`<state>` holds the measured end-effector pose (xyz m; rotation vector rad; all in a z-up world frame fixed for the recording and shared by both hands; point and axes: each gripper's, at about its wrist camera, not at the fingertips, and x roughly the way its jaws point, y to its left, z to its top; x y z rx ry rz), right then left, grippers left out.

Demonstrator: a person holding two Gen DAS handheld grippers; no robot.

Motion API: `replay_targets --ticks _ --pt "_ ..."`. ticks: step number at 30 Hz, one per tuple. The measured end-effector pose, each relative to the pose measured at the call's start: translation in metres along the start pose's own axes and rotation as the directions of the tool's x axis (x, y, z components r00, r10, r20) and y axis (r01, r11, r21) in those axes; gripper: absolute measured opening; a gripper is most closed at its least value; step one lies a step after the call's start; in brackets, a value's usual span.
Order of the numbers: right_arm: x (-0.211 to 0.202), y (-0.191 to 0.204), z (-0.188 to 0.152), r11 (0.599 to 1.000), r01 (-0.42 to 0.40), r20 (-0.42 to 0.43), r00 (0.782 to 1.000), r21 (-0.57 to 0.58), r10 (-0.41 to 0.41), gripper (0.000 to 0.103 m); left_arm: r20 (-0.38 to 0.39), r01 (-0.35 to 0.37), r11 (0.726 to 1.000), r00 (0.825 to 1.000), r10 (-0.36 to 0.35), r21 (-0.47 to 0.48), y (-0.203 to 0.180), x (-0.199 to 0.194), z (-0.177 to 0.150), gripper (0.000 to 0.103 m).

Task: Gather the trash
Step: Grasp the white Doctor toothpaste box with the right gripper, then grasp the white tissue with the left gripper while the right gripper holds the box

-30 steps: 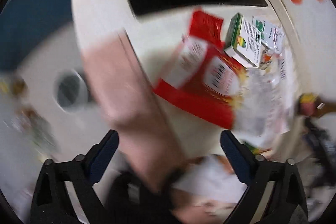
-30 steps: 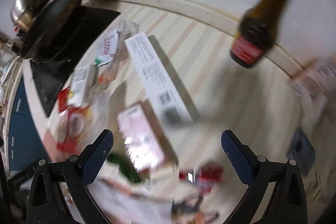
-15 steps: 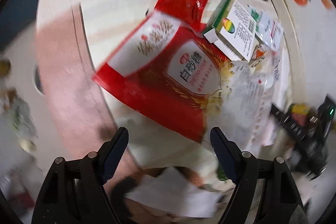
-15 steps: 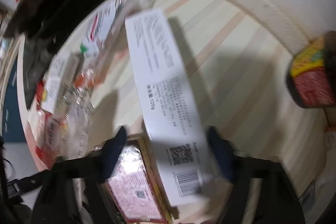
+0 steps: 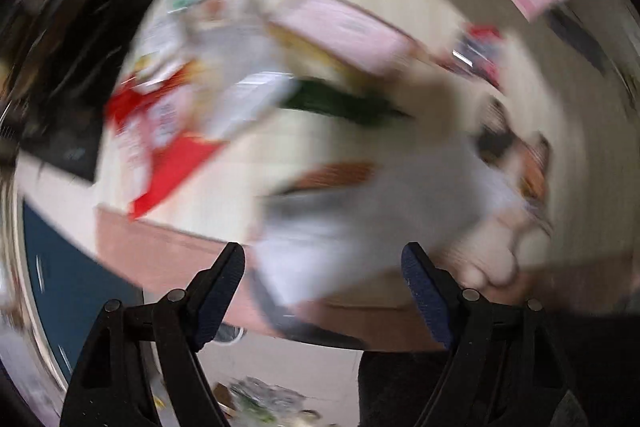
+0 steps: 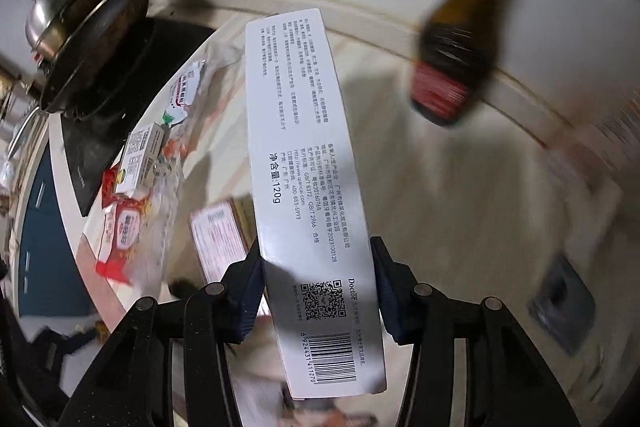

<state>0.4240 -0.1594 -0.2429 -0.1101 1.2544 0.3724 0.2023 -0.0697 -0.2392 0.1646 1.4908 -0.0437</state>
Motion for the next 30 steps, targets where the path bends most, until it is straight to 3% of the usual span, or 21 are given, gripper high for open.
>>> replay_targets --ticks 5,9,11,12,13,15,21,27,28,30 --pt "-0.016 -0.038 -0.061 0.992 0.042 -0.015 0.999 0.115 -0.041 0.051 -0.023 -0.025 0.986 0.999 0.029 0.164 -0.058 0.012 -0.011 0.08" --pt "-0.013 -0.074 -0.101 0.982 0.082 -0.069 0.995 0.168 -0.071 0.051 -0.012 -0.04 0.978 0.999 0.043 0.203 -0.079 0.007 -0.016 0.079" --pt "-0.009 -0.084 -0.118 0.975 0.103 -0.085 0.993 0.196 -0.088 0.05 -0.003 -0.03 0.98 1.0 0.031 0.199 -0.084 0.005 -0.013 0.056" --pt "-0.007 -0.087 -0.123 0.971 0.115 -0.095 0.991 0.209 -0.097 0.05 -0.016 -0.017 0.982 1.0 0.021 0.189 -0.085 0.003 -0.014 0.024" --pt "-0.004 -0.093 -0.132 0.966 0.119 -0.104 0.99 0.229 -0.097 0.05 -0.031 -0.001 0.984 1.0 0.006 0.178 -0.084 0.002 -0.015 0.012" --pt "-0.001 -0.101 -0.143 0.959 0.125 -0.115 0.988 0.255 -0.098 0.05 -0.029 0.033 0.988 0.999 -0.029 0.153 -0.081 -0.002 -0.019 0.002" --pt "-0.002 -0.113 -0.157 0.954 0.114 -0.119 0.989 0.279 -0.083 0.05 0.074 0.039 0.994 0.996 -0.047 0.104 -0.066 -0.072 -0.03 0.0" --pt "-0.006 -0.1 -0.14 0.966 0.074 -0.101 0.994 0.246 -0.05 0.049 0.219 0.044 0.999 0.975 -0.037 -0.027 -0.022 -0.161 -0.027 0.0" --pt "-0.006 -0.095 -0.135 0.969 0.064 -0.096 0.995 0.238 -0.042 0.049 0.236 0.037 0.998 0.972 -0.025 -0.045 -0.025 -0.152 -0.016 0.0" --pt "-0.007 -0.088 -0.124 0.974 0.043 -0.088 0.996 0.221 -0.024 0.049 0.27 0.013 0.995 0.963 0.013 -0.096 -0.01 -0.174 -0.017 0.0"
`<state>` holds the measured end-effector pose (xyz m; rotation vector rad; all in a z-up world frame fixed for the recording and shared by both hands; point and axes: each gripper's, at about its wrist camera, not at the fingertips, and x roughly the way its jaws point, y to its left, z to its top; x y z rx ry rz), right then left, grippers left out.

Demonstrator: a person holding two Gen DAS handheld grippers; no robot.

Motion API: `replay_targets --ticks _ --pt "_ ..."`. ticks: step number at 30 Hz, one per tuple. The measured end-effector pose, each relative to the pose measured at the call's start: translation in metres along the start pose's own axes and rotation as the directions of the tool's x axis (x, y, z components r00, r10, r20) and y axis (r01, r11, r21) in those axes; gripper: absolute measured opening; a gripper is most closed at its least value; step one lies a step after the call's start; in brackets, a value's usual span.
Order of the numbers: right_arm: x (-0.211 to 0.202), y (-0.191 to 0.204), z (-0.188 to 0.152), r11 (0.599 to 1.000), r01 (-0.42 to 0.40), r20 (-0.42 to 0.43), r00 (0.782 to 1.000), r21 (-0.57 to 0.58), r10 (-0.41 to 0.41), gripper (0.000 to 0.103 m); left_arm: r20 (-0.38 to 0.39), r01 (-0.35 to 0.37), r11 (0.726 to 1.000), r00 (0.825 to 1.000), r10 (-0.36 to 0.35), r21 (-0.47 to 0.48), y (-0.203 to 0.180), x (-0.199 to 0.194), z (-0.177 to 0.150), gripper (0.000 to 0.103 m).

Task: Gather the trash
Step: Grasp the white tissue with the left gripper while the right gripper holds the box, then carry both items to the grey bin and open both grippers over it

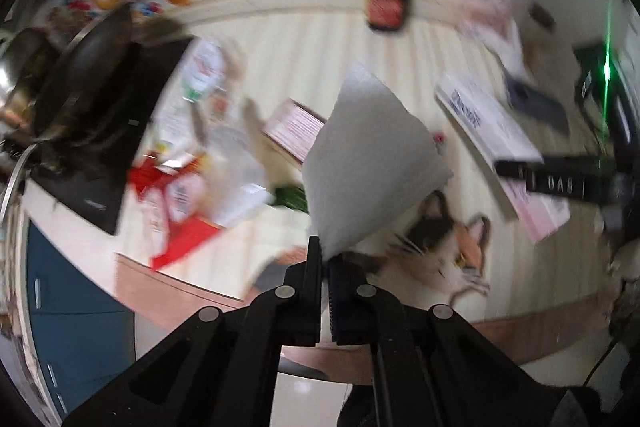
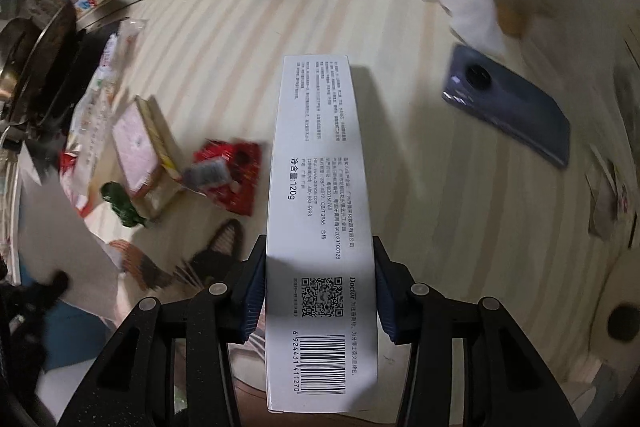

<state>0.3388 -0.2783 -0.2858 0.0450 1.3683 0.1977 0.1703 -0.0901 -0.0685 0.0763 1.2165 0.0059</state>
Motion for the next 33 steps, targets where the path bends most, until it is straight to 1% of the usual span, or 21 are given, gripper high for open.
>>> replay_targets --ticks 2,3,4,6,7,8,9,10,12,13,16,17,18,21,22,24,27,28,30,31,33 --pt "-0.004 0.011 0.008 0.999 -0.036 0.01 0.999 -0.015 0.036 0.049 0.028 -0.036 0.999 0.999 0.037 -0.04 0.019 0.026 0.009 0.0" --pt "-0.007 0.019 0.012 0.998 -0.048 0.013 0.999 -0.033 0.048 0.049 0.038 -0.058 0.996 0.997 0.06 -0.069 0.031 0.018 0.01 0.0" --pt "-0.011 0.029 0.016 0.997 -0.059 0.019 0.998 -0.055 0.06 0.049 0.043 -0.07 0.993 0.996 0.074 -0.092 0.038 0.044 0.018 0.0" --pt "-0.02 0.05 0.022 0.991 -0.081 0.031 0.996 -0.106 0.085 0.049 0.052 -0.099 0.981 0.993 0.109 -0.169 0.064 0.041 0.015 0.0" --pt "-0.025 0.064 0.025 0.986 -0.092 0.036 0.995 -0.142 0.098 0.049 0.053 -0.112 0.972 0.991 0.125 -0.206 0.079 0.053 0.014 0.0" --pt "-0.028 0.076 0.03 0.98 -0.101 0.04 0.993 -0.17 0.11 0.048 0.062 -0.118 0.963 0.989 0.136 -0.242 0.09 0.05 0.01 0.0" --pt "-0.033 0.094 0.033 0.971 -0.113 0.047 0.991 -0.212 0.125 0.048 0.06 -0.128 0.951 0.987 0.15 -0.283 0.105 0.045 0.004 0.0" --pt "-0.037 0.113 0.036 0.961 -0.123 0.052 0.989 -0.249 0.14 0.048 0.058 -0.138 0.938 0.985 0.165 -0.317 0.128 0.062 0.006 0.0" --pt "-0.044 0.147 0.036 0.938 -0.144 0.057 0.984 -0.316 0.17 0.048 0.053 -0.158 0.908 0.98 0.192 -0.387 0.162 0.064 -0.005 0.0" --pt "-0.048 0.168 0.035 0.923 -0.155 0.057 0.981 -0.352 0.186 0.048 0.048 -0.166 0.897 0.978 0.203 -0.411 0.176 0.076 -0.006 0.0" --pt "-0.052 0.223 0.028 0.879 -0.18 0.05 0.973 -0.442 0.225 0.048 0.034 -0.189 0.842 0.971 0.239 -0.506 0.225 0.081 -0.033 0.0" --pt "-0.053 0.247 0.022 0.86 -0.187 0.043 0.971 -0.475 0.236 0.048 0.028 -0.199 0.817 0.967 0.254 -0.541 0.242 0.079 -0.048 0.0" --pt "-0.054 0.269 0.015 0.842 -0.196 0.034 0.969 -0.503 0.246 0.048 0.023 -0.205 0.8 0.964 0.264 -0.564 0.254 0.076 -0.059 0.0" --pt "-0.058 0.328 -0.013 0.787 -0.211 0.012 0.963 -0.58 0.268 0.048 -0.004 -0.224 0.732 0.957 0.29 -0.643 0.302 0.07 -0.111 0.0" --pt "-0.058 0.351 -0.028 0.762 -0.218 0.0 0.961 -0.609 0.275 0.048 -0.012 -0.227 0.719 0.957 0.291 -0.657 0.312 0.076 -0.119 0.0" --pt "-0.058 0.386 -0.053 0.729 -0.222 -0.017 0.96 -0.647 0.278 0.048 -0.037 -0.234 0.677 0.956 0.292 -0.698 0.342 0.076 -0.162 0.0" --pt "-0.054 0.441 -0.101 0.678 -0.237 -0.06 0.96 -0.696 0.273 0.048 -0.073 -0.241 0.625 0.957 0.282 -0.742 0.374 0.085 -0.212 0.0" --pt "-0.051 0.459 -0.121 0.658 -0.239 -0.077 0.961 -0.714 0.267 0.048 -0.094 -0.242 0.599 0.959 0.267 -0.763 0.389 0.09 -0.238 0.0" --pt "-0.039 0.491 -0.159 0.619 -0.249 -0.117 0.962 -0.744 0.246 0.048 -0.125 -0.239 0.557 0.964 0.235 -0.795 0.411 0.104 -0.277 0.0" --pt "-0.03 0.502 -0.173 0.605 -0.252 -0.133 0.963 -0.755 0.236 0.048 -0.146 -0.236 0.532 0.968 0.206 -0.813 0.425 0.118 -0.302 0.0" --pt "-0.001 0.533 -0.214 0.568 -0.257 -0.176 0.965 -0.782 0.195 0.048 -0.183 -0.235 0.493 0.971 0.152 -0.837 0.448 0.15 -0.346 0.0"
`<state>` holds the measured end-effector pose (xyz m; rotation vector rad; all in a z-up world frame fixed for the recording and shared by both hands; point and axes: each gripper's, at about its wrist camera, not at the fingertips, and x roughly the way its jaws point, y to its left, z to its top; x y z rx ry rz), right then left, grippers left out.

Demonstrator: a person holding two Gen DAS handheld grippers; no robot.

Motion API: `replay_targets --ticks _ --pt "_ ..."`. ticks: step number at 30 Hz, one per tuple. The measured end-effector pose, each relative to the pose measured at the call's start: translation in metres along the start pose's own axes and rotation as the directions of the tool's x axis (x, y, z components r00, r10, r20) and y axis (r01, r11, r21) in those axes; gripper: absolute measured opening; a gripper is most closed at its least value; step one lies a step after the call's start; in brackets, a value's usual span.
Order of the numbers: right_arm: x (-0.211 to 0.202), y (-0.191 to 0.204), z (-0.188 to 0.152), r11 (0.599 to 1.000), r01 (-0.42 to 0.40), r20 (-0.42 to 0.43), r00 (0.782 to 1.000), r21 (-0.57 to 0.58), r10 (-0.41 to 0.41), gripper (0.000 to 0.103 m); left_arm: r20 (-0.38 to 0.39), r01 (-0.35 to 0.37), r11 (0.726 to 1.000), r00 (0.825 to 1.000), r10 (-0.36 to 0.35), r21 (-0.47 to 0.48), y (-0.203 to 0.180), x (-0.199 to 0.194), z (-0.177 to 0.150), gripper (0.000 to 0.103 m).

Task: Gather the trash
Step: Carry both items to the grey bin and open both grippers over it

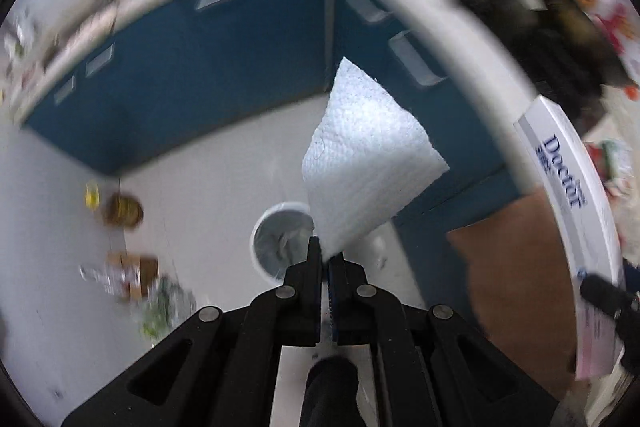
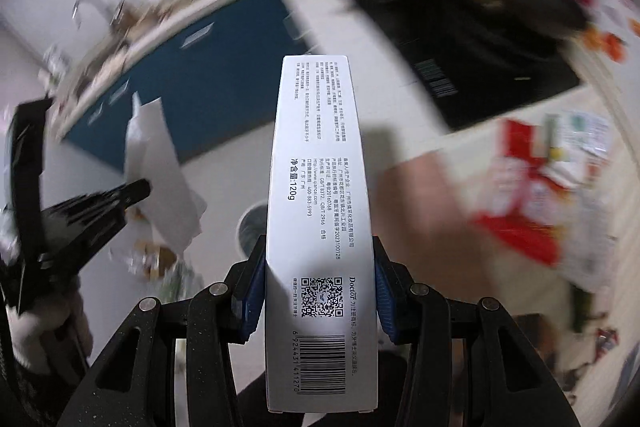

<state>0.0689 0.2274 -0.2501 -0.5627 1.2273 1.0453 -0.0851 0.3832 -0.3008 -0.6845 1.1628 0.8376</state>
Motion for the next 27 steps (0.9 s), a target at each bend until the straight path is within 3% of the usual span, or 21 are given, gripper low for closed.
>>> replay_targets --ticks 4,9,12,14,17,20,21,23,24,26,27 --pt "0.112 0.049 -0.008 0.999 -0.034 -0.153 0.988 -0.014 0.032 0.048 -0.164 0.038 0.992 0.985 -0.058 -0.119 0.067 0.11 -0.008 0.0" --pt "0.292 0.077 -0.028 0.994 -0.095 -0.335 0.936 0.057 0.109 0.048 -0.319 0.095 0.943 0.926 -0.202 -0.319 0.13 0.274 -0.032 0.0" --pt "0.395 0.087 -0.04 0.991 -0.109 -0.414 0.901 0.077 0.132 0.048 -0.366 0.103 0.911 0.893 -0.261 -0.4 0.153 0.362 -0.045 0.001" --pt "0.454 0.091 -0.048 0.991 -0.11 -0.462 0.877 0.076 0.133 0.048 -0.391 0.097 0.905 0.879 -0.273 -0.414 0.164 0.411 -0.054 0.001" --pt "0.535 0.097 -0.06 0.994 -0.103 -0.533 0.839 0.049 0.113 0.048 -0.427 0.067 0.919 0.87 -0.245 -0.389 0.176 0.463 -0.064 0.002" --pt "0.588 0.097 -0.069 0.995 -0.094 -0.595 0.8 0.014 0.084 0.05 -0.467 0.035 0.928 0.857 -0.22 -0.372 0.187 0.492 -0.074 0.004" --pt "0.601 0.097 -0.074 0.997 -0.082 -0.611 0.789 0.005 0.068 0.051 -0.468 0.022 0.931 0.86 -0.204 -0.365 0.19 0.497 -0.077 0.006" --pt "0.61 0.094 -0.078 0.998 -0.061 -0.618 0.784 0.003 0.05 0.067 -0.454 0.008 0.929 0.871 -0.188 -0.369 0.197 0.494 -0.082 0.01" --pt "0.609 0.093 -0.078 0.999 -0.049 -0.612 0.79 -0.001 0.038 0.075 -0.442 0.013 0.925 0.875 -0.195 -0.381 0.198 0.49 -0.083 0.017" --pt "0.605 0.084 -0.075 0.999 -0.036 -0.595 0.803 0.003 0.031 0.082 -0.421 -0.004 0.925 0.891 -0.169 -0.379 0.201 0.48 -0.081 0.049" --pt "0.598 0.082 -0.074 1.0 -0.016 -0.579 0.815 -0.006 0.009 0.087 -0.413 -0.024 0.932 0.9 -0.137 -0.363 0.202 0.478 -0.079 0.095"
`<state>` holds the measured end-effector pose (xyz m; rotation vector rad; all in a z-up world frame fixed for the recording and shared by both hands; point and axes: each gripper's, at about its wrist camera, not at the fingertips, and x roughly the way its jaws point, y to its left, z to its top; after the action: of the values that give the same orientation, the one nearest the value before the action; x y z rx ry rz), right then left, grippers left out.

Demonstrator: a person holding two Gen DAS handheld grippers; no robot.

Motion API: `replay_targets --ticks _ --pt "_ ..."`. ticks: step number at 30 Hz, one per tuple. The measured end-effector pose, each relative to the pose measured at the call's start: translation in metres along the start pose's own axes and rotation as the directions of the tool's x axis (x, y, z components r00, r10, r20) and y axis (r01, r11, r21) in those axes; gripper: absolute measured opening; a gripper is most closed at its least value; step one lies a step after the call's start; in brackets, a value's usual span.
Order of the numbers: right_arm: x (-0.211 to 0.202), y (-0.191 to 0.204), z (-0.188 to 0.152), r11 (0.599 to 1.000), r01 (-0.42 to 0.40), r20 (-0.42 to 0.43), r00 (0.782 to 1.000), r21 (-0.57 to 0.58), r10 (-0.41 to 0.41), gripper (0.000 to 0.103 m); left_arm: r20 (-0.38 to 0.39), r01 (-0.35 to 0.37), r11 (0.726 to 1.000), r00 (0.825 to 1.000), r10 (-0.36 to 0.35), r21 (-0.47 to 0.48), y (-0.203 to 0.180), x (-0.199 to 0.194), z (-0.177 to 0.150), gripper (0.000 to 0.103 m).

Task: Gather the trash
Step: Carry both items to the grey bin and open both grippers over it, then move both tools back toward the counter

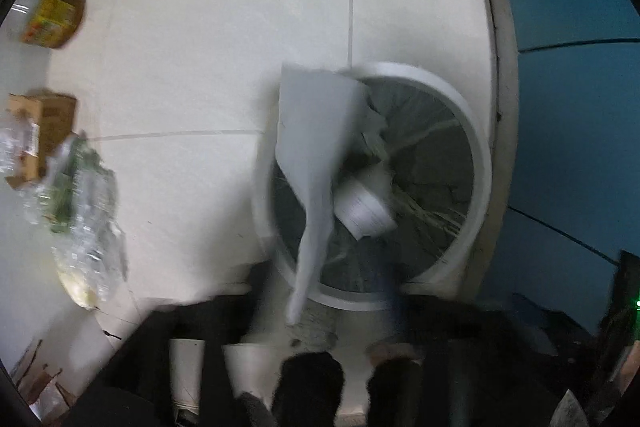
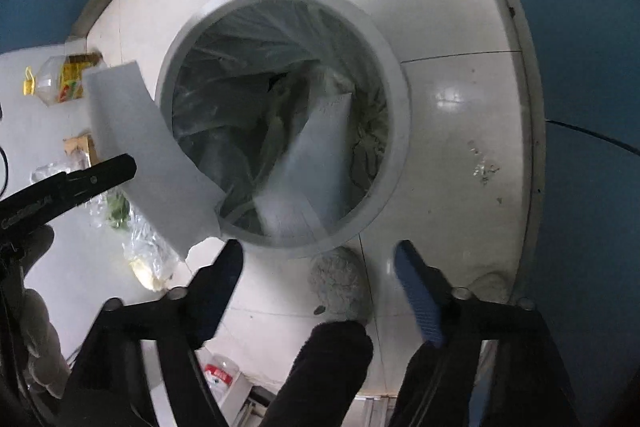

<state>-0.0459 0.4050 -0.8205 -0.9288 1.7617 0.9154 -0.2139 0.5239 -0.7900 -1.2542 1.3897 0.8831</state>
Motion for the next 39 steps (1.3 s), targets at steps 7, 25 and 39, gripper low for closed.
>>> replay_targets --ticks 7,25,39 --pt "-0.045 0.004 -0.007 0.992 0.124 0.164 0.979 -0.01 -0.12 0.103 0.13 -0.045 0.999 0.991 0.043 0.013 -0.002 -0.051 -0.016 0.103" --pt "-0.232 0.064 -0.113 0.974 0.214 0.43 0.888 -0.071 -0.163 0.103 0.417 -0.175 0.984 0.893 0.171 -0.028 0.0 -0.251 -0.15 0.103" --pt "-0.444 0.1 -0.287 0.981 0.162 0.572 0.817 -0.109 -0.072 0.103 0.538 -0.13 0.991 0.837 0.1 0.019 -0.018 -0.437 -0.273 0.103"
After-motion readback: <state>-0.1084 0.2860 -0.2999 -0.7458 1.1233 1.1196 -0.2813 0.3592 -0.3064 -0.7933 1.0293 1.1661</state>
